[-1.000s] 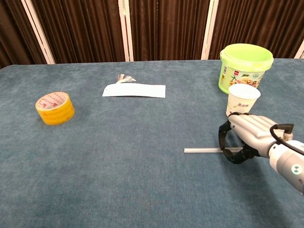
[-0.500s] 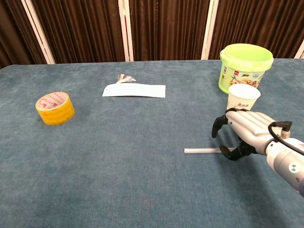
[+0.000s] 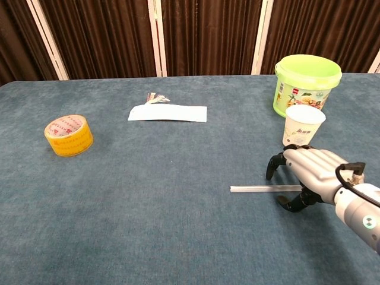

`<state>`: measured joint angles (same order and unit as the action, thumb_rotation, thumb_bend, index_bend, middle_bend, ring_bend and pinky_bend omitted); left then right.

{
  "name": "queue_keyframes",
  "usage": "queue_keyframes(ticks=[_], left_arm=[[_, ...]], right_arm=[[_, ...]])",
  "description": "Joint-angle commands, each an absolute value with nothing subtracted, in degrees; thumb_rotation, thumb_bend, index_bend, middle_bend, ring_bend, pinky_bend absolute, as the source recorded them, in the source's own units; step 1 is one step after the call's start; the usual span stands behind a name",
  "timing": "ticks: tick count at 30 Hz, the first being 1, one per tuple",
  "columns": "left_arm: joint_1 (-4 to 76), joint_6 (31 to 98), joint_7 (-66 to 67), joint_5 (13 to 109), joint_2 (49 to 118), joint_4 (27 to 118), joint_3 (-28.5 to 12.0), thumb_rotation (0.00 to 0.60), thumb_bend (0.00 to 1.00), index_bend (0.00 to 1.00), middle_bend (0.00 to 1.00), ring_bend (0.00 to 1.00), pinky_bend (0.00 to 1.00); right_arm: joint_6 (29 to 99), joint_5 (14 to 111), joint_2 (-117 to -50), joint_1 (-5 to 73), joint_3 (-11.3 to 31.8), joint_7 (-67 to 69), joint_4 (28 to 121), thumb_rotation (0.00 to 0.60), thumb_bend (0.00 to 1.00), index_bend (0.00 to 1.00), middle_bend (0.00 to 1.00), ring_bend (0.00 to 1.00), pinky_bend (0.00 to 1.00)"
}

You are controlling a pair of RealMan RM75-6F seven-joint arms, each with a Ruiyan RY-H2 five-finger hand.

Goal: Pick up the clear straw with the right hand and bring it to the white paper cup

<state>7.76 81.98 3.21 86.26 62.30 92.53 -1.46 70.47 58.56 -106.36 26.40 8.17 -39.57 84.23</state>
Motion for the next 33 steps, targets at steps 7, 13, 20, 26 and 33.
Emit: queue_keyframes(ticks=[7,13,20,26,33], left_arm=[[7.8,82.0,3.2,86.3,62.3,92.5,-1.5,0.600,0.13,0.00,0.00,0.00,0.00],[7.8,82.0,3.2,86.2,62.3,92.5,-1.5,0.600,0.13,0.00,0.00,0.00,0.00],[7.8,82.0,3.2,86.3,62.3,92.5,-1.5,0.600,0.13,0.00,0.00,0.00,0.00],[7.8,82.0,3.2,86.2,62.3,92.5,-1.5,0.600,0.13,0.00,0.00,0.00,0.00],[7.8,81.9,3.2,86.2,62.2,92.6,-1.5,0.600,0.13,0.00,0.00,0.00,0.00]], right_arm=[[70.9,60.2,-107.6,26.4,8.3,-37.2,81.4,0.600,0.37,0.44,0.22,0.00,0.00],[71.2,61.3,-108.2,26.1,8.1,-35.9,80.3,0.600,0.37,0.54,0.22,0.00,0.00],[71.1,61.4,-108.3,25.9,8.0,-35.8,80.3,0.600,0.38,0.56,0.23,0.00,0.00],[71.5,62.2,-107.8,25.6,8.1,-35.2,82.1,0.600,0.40,0.58,0.24,0.00,0.00],[74.9,67.4,-103.6,24.7,8.9,-31.4,93.3,0.600,0.40,0.59,0.25,0.00,0.00]])
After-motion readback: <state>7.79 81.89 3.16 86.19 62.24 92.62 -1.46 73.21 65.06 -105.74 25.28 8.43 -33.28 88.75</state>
